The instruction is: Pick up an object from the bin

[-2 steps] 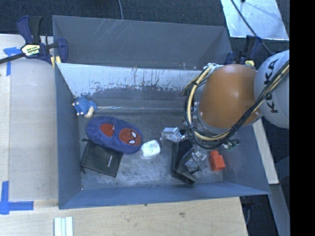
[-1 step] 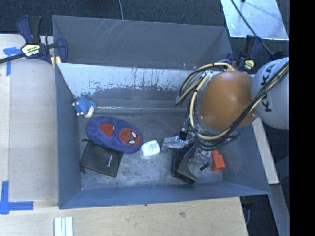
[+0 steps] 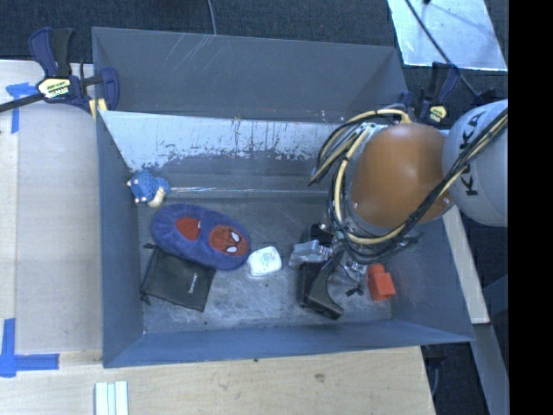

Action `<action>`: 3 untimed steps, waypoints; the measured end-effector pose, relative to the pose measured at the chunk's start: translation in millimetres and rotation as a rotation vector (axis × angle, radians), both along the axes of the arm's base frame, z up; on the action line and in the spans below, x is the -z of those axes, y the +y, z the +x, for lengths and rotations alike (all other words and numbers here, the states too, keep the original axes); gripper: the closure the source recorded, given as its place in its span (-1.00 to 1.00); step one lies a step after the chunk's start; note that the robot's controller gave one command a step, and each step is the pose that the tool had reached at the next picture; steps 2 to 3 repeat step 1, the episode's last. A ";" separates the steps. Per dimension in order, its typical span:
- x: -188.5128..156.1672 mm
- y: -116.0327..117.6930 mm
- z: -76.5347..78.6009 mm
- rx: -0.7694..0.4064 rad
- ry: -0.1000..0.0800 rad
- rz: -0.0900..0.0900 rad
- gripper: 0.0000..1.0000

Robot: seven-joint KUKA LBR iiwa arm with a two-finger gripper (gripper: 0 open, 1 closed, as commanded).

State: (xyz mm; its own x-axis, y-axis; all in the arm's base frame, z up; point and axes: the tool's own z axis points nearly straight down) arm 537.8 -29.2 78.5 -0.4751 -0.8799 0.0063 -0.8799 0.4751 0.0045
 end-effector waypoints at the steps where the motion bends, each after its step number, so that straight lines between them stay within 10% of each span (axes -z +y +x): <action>1: 6.5 -5.3 47.3 -0.002 0.001 0.004 1.00; 3: 6.5 -5.3 47.3 -0.002 0.001 0.004 1.00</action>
Offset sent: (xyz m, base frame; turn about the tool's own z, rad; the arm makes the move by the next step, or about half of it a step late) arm 0.0468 -0.0057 -0.0085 -0.0035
